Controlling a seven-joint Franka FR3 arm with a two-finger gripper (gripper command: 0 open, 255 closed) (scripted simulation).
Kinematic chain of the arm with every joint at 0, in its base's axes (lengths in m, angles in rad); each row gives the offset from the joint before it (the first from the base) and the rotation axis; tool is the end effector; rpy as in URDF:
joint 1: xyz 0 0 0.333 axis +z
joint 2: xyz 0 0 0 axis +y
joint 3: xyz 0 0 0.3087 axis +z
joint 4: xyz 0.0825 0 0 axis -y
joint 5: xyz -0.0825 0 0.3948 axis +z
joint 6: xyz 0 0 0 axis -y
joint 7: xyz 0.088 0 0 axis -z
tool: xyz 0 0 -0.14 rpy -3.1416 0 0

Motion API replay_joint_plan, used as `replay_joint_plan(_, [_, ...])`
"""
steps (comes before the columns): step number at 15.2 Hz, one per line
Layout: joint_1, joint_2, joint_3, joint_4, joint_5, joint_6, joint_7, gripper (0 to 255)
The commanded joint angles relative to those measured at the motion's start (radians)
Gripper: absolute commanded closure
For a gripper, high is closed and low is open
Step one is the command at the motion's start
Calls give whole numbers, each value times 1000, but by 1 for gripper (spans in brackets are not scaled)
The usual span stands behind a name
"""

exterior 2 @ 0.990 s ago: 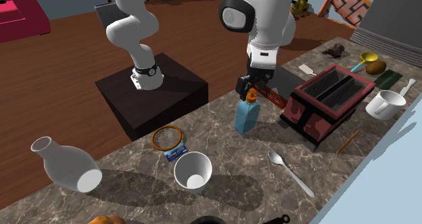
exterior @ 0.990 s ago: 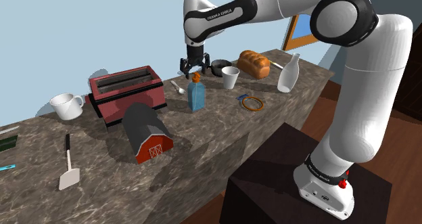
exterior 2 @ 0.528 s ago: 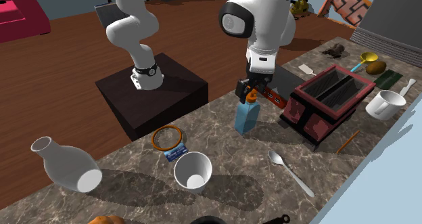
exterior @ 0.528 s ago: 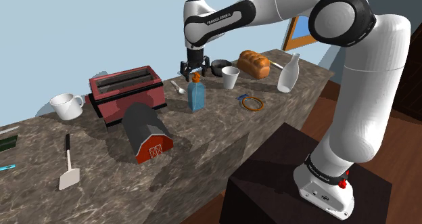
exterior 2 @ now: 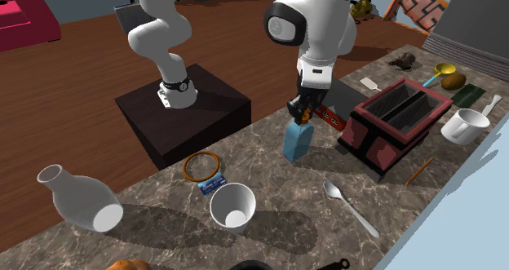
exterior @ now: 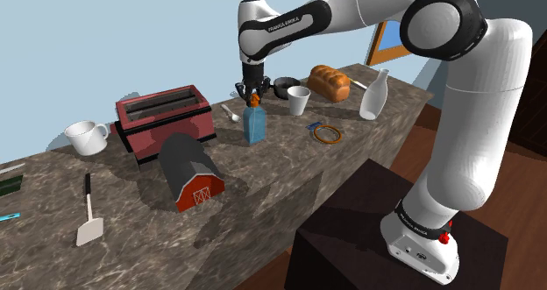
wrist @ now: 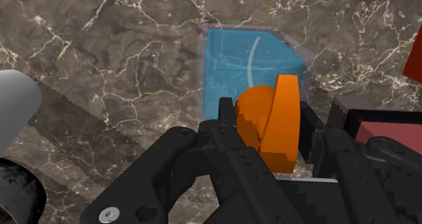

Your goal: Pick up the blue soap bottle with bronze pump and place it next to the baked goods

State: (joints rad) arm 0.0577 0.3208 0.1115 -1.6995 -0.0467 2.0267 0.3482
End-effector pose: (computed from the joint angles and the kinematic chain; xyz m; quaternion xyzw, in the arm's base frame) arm 0.6480 0.1017 0.3644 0.9966 -0.0821 0.0050 0.0023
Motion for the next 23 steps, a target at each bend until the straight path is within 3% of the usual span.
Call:
replay_joint_plan(1, [0, 0, 0, 0, 0, 0, 0, 255])
replay_joint_plan(5, [0, 0, 0, 0, 0, 0, 0, 255])
replay_joint_plan(23, [1, -39, 3, 187, 7, -227, -6, 255])
